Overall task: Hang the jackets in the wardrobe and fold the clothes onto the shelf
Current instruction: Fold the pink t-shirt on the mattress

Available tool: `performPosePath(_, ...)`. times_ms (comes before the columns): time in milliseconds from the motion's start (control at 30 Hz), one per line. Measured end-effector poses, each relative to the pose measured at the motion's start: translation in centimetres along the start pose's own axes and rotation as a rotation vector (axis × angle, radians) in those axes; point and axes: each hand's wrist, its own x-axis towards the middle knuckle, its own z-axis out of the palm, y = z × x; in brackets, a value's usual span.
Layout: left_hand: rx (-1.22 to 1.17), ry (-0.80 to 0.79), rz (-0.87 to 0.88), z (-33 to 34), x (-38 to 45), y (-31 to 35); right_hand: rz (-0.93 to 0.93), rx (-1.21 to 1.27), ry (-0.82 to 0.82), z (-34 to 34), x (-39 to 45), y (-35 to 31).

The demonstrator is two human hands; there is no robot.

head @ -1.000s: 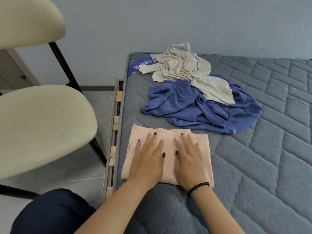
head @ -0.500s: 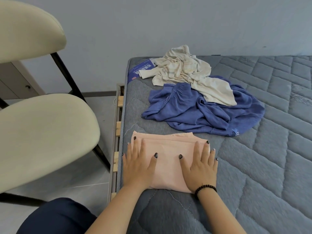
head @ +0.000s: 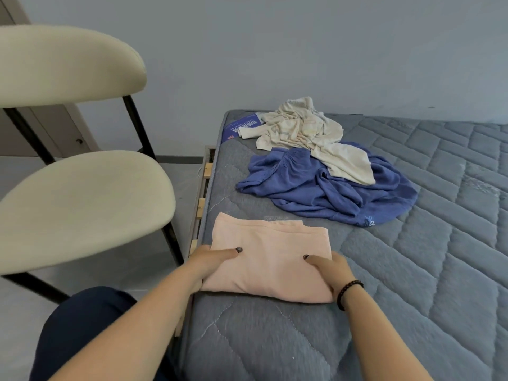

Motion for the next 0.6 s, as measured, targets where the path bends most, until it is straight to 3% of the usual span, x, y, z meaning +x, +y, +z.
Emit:
performPosePath(133, -0.126, -0.081, 0.008, -1.9, -2.3, -1.0, -0.008, 0.187, -0.185, 0.4, -1.7, 0.5)
performPosePath(267, -0.190, -0.104, 0.058, -3.7, -4.9, -1.7, -0.104, 0.178, -0.190, 3.1, -3.8, 0.9)
performPosePath(600, -0.371, 0.158, 0.252, -14.9, -8.3, -1.1, -0.418, 0.019, -0.344, 14.6, -8.4, -7.5)
